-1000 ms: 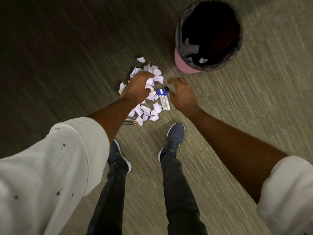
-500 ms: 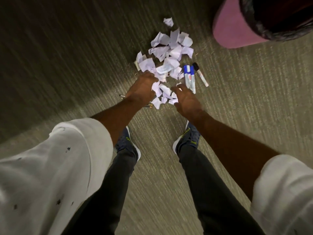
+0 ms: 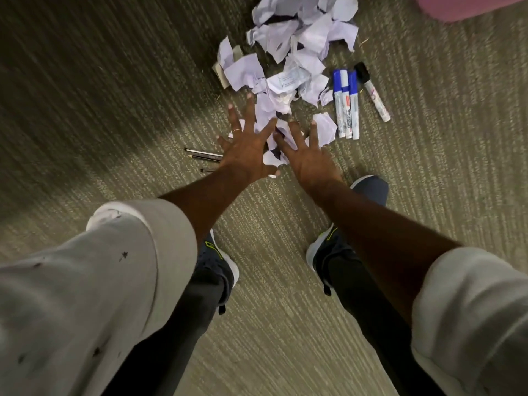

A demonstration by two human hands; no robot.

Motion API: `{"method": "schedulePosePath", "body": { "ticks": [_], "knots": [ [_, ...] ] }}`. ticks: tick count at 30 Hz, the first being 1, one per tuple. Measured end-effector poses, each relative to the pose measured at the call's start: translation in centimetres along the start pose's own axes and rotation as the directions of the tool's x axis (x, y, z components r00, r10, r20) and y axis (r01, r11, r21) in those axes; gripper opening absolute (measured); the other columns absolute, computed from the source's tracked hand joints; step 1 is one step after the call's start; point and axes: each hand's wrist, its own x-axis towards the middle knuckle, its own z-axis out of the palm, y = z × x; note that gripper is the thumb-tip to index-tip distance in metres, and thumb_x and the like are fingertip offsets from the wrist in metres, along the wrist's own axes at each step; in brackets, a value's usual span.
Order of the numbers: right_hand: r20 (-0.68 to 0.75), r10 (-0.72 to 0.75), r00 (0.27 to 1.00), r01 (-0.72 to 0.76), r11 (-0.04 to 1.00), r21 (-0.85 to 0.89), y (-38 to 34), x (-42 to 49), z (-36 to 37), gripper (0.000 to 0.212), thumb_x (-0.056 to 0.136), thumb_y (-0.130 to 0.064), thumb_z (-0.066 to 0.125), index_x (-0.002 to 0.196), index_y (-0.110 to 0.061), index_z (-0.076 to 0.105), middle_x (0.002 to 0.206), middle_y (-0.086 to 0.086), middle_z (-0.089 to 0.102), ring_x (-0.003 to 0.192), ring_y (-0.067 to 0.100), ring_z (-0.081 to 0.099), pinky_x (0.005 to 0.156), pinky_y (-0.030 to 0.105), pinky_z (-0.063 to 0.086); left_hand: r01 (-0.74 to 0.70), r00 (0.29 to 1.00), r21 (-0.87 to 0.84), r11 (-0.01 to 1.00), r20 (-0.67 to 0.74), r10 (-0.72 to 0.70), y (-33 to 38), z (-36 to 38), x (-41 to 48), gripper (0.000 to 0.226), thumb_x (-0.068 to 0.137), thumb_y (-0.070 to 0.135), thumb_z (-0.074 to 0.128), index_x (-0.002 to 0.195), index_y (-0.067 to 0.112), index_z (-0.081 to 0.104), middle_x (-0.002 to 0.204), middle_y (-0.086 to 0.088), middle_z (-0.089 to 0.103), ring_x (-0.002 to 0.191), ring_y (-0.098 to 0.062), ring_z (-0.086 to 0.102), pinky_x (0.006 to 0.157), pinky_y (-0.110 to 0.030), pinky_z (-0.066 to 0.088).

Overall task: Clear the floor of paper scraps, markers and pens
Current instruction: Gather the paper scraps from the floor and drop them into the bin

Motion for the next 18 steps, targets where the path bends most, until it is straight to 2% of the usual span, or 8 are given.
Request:
{"method": "schedulePosePath", "body": {
  "ticks": [2,4,7,9,10,13,16,18],
  "knots": [
    [-0.004,-0.011,1.0,0.011,1.0,-0.015,0.2,0.6,0.2,0.063,0.1,-0.019,0.02,0.16,-0.028,0.001,0.168,0.012,-0.001,0.151,0.053,0.001,0.098,0.067,0.047,0.013,1.0,-0.041,0.999,-0.01,-0.014,0.5,0.7,0.9,0.109,0.077,0.058,0.074,0.157,0.04,0.003,0.162,-0.011,-0.029,0.15,-0.046,-0.018,0.113,-0.07,0.027],
    [-0.015,-0.017,1.0,0.017,1.0,0.007,0.6,1.0,0.3,0.068,0.092,-0.023,0.011,0.16,-0.027,0.006,0.168,0.012,0.002,0.151,0.052,0.004,0.097,0.067,0.048,0.003,1.0,-0.056,0.998,-0.02,-0.004,1.1,1.1,1.7,0.102,0.083,0.047,0.074,0.158,0.037,0.005,0.162,-0.013,-0.028,0.15,-0.047,-0.016,0.116,-0.065,0.028],
    [-0.074,-0.002,0.997,0.004,0.999,0.035,0.7,0.9,0.3,0.068,0.093,-0.014,0.03,0.158,-0.026,0.013,0.166,0.013,0.013,0.149,0.05,0.016,0.092,0.064,0.053,0.021,0.996,-0.065,0.998,-0.087,-0.027,1.9,1.9,2.5,0.09,0.092,0.031,0.068,0.158,0.031,0.006,0.164,-0.015,-0.022,0.151,-0.047,-0.01,0.119,-0.058,0.029],
    [-0.119,0.017,0.993,-0.008,0.997,0.073,0.8,0.9,0.1,0.084,0.089,-0.003,0.056,0.157,-0.028,0.014,0.16,0.013,0.023,0.141,0.046,0.031,0.079,0.058,0.06,0.017,0.98,-0.114,0.993,-0.196,-0.04,1.9,2.2,2.7,0.078,0.096,0.023,0.064,0.157,0.029,0.016,0.166,-0.011,-0.014,0.154,-0.039,-0.001,0.119,-0.05,0.033],
    [-0.135,0.028,0.99,-0.016,0.996,0.088,0.8,0.8,-0.2,0.089,0.087,-0.001,0.062,0.157,-0.028,0.014,0.157,0.012,0.028,0.135,0.044,0.039,0.074,0.055,0.061,-0.001,0.972,-0.141,0.99,-0.235,-0.032,1.7,2.4,2.7,0.071,0.097,0.019,0.062,0.155,0.026,0.023,0.167,-0.008,-0.008,0.154,-0.033,0.005,0.119,-0.046,0.034],
    [-0.188,0.019,0.982,0.007,0.99,0.139,1.2,1.0,-0.7,0.069,0.093,-0.006,0.06,0.153,-0.021,0.03,0.149,0.013,0.042,0.122,0.04,0.054,0.076,0.051,0.06,-0.062,0.964,-0.302,0.951,-0.264,-0.021,0.8,1.8,2.8,0.046,0.101,0.014,0.047,0.147,0.015,0.042,0.163,-0.007,0.02,0.149,-0.027,0.026,0.119,-0.043,0.035],
    [-0.166,0.015,0.986,0.021,0.977,0.214,1.5,0.6,-2.2,0.056,0.096,-0.007,0.057,0.149,-0.016,0.038,0.151,0.015,0.04,0.115,0.04,0.06,0.087,0.05,0.059,-0.086,0.942,-0.243,0.966,-0.336,0.0,0.5,0.4,2.1,0.039,0.099,0.006,0.049,0.137,0.01,0.054,0.155,-0.006,0.035,0.138,-0.024,0.044,0.112,-0.032,0.043],
    [-0.187,0.035,0.982,0.017,0.963,0.27,1.4,-0.5,-3.7,0.055,0.094,-0.003,0.058,0.145,-0.014,0.041,0.143,0.018,0.046,0.107,0.041,0.063,0.084,0.05,0.059,-0.051,0.928,-0.297,0.954,-0.368,-0.065,0.6,-1.0,1.1,0.035,0.097,0.005,0.052,0.131,0.01,0.059,0.15,-0.005,0.041,0.13,-0.02,0.053,0.105,-0.026,0.046]
  ]
}}
